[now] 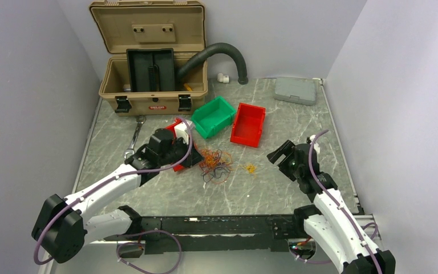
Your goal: Untangle the cables
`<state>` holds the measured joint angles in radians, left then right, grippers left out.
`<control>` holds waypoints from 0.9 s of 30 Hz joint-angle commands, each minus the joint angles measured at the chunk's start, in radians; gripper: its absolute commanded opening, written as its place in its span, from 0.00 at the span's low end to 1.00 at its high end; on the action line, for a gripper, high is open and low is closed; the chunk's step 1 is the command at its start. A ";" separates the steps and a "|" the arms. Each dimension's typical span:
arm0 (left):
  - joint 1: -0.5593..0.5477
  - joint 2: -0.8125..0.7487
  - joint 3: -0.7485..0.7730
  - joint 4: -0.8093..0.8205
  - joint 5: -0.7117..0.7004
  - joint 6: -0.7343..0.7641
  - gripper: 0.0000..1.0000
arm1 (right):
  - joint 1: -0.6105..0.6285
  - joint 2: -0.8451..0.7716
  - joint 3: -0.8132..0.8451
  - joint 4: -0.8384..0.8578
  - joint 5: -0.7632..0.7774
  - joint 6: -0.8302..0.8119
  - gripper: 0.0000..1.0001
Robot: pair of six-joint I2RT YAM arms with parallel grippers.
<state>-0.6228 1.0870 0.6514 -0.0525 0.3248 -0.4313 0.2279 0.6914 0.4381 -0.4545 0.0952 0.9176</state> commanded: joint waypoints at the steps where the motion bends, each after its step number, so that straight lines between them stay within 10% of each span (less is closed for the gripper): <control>1: -0.011 -0.012 -0.005 0.073 0.062 0.009 0.00 | -0.003 -0.014 0.016 0.112 -0.201 -0.123 0.85; 27: -0.060 0.001 0.072 -0.012 0.053 0.040 0.00 | 0.088 0.117 -0.081 0.429 -0.355 -0.057 0.90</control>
<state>-0.6762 1.1088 0.6762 -0.0597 0.3626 -0.4114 0.2932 0.8310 0.3885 -0.0956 -0.2707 0.8204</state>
